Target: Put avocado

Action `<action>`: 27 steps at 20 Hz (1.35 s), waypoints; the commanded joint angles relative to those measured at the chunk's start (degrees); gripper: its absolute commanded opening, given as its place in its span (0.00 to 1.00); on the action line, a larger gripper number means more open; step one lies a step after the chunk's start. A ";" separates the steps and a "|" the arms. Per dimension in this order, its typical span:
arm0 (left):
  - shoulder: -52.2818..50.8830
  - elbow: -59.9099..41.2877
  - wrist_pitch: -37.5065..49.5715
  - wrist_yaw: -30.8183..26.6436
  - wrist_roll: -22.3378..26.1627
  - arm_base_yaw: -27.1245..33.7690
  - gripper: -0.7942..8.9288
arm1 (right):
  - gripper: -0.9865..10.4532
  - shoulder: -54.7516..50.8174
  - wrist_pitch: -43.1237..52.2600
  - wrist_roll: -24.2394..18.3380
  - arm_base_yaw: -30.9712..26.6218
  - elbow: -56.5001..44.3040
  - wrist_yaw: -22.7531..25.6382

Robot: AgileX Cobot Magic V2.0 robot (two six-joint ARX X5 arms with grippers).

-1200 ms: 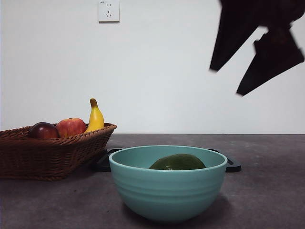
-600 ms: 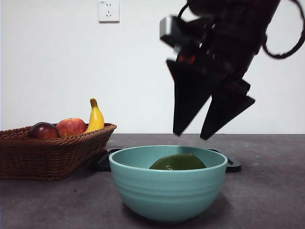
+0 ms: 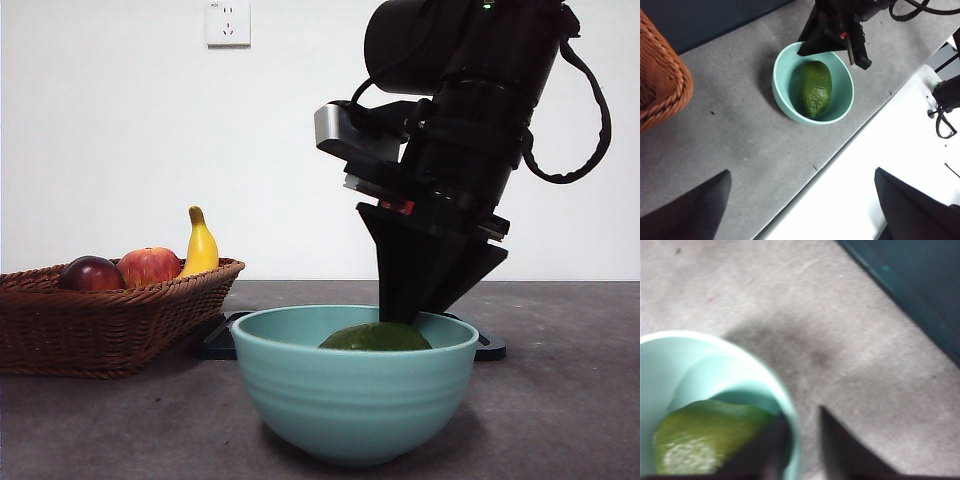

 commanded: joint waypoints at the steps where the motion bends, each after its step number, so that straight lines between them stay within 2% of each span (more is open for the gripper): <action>1: 0.28 0.48 0.28 0.17 0.76 -0.33 0.55 | 0.09 0.90 0.20 0.61 0.96 1.03 -0.22; 4: 0.28 0.48 0.20 0.17 0.74 -0.33 0.55 | 0.09 0.57 -1.51 1.68 1.36 2.86 -0.17; 7: 0.28 0.48 0.22 0.17 0.74 -0.33 0.55 | 0.09 0.48 -5.44 2.36 0.96 8.76 -0.07; 12: 0.28 0.48 0.24 0.17 0.74 -0.33 0.55 | 0.09 2.16 -9.16 2.27 -3.61 19.34 0.09; 21: 0.28 0.48 0.00 0.17 0.68 -0.33 0.55 | 0.09 20.37 -10.93 1.20 -13.22 38.03 -0.17; 27: 0.28 0.48 -0.70 0.15 0.72 -0.33 0.55 | 0.09 26.80 -6.97 1.14 -15.43 39.30 -0.74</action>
